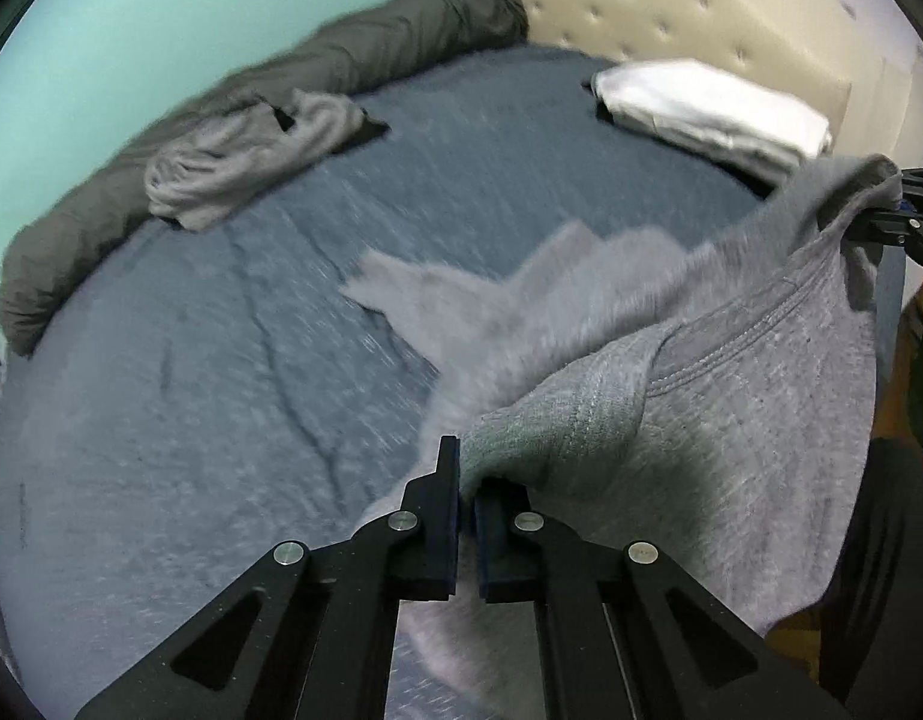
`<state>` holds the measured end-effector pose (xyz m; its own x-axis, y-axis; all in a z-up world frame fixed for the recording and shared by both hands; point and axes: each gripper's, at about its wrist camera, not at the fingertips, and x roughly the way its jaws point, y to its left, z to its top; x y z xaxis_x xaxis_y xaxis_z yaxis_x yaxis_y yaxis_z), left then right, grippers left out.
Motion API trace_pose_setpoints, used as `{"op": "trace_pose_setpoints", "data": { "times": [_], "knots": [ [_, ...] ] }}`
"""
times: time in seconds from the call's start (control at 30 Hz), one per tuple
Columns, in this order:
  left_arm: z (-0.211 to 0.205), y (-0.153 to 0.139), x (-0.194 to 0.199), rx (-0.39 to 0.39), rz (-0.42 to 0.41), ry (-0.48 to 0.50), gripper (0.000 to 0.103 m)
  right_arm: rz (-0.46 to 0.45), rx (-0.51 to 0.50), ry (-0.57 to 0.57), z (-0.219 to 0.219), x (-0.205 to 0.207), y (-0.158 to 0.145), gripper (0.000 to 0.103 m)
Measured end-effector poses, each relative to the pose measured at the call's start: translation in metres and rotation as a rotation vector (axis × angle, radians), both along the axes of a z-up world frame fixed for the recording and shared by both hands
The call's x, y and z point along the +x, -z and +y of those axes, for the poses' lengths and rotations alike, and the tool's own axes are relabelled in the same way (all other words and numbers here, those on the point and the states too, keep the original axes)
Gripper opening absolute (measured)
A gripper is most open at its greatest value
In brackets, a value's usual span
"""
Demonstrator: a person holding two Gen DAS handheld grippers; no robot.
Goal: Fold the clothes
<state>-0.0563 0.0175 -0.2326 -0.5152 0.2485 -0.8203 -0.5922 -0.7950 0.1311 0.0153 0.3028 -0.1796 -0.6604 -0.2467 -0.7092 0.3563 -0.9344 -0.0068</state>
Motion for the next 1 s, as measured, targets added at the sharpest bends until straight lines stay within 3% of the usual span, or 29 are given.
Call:
{"op": "trace_pose_setpoints", "data": {
  "times": [0.2,0.57,0.87,1.0],
  "knots": [
    [-0.031,-0.086,0.013,0.123,0.097,-0.075,0.003,0.123,0.004,-0.025,-0.010,0.014,-0.068,0.005],
    [-0.068,-0.270,0.043,0.281,0.322,-0.159,0.003,0.360,0.035,-0.043,-0.035,0.032,-0.216,0.004],
    [-0.076,-0.414,0.065,0.310,0.496,-0.188,0.003,0.571,0.049,-0.013,-0.046,0.048,-0.349,0.004],
    [-0.081,-0.463,0.085,0.322,0.561,-0.188,0.003,0.648,0.053,-0.005,-0.054,0.060,-0.406,0.004]
  ]
}}
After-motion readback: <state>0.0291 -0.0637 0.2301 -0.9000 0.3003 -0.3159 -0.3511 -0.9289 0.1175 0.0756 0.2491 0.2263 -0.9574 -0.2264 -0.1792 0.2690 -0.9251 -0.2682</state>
